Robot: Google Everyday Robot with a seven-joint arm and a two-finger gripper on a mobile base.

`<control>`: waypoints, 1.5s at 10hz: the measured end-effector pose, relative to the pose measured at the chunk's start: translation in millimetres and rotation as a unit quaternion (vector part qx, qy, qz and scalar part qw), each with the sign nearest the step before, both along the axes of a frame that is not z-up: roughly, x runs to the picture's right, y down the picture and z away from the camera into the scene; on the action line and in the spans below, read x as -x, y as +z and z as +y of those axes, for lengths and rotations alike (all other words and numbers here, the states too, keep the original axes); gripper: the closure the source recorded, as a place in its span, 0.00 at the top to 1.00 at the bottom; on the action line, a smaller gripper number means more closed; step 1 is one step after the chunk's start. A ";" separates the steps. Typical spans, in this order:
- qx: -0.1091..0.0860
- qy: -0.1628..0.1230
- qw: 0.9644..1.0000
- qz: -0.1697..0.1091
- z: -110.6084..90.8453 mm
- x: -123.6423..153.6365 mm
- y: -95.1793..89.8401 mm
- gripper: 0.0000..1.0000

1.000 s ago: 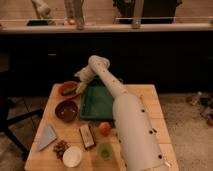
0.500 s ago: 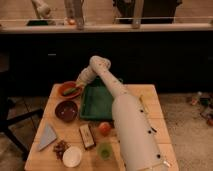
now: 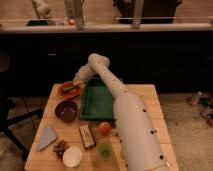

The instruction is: Place pepper in tray

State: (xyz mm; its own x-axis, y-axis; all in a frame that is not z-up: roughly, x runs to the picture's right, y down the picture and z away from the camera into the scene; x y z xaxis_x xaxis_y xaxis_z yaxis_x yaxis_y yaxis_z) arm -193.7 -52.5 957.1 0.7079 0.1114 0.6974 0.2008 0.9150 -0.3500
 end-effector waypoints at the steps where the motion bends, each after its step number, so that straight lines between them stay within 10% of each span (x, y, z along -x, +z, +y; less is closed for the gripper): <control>1: -0.009 -0.002 1.000 -0.008 -4.7 3.3 -7.8 0.00; 15: -0.085 -0.003 0.996 -0.026 -21.5 -36.4 -97.3 0.00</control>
State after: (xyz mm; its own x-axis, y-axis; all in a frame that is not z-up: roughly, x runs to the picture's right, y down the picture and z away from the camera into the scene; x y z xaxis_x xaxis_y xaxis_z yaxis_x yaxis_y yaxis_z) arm -157.2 -74.0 859.8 0.6701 -0.0162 0.7421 0.2206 0.9589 -0.1783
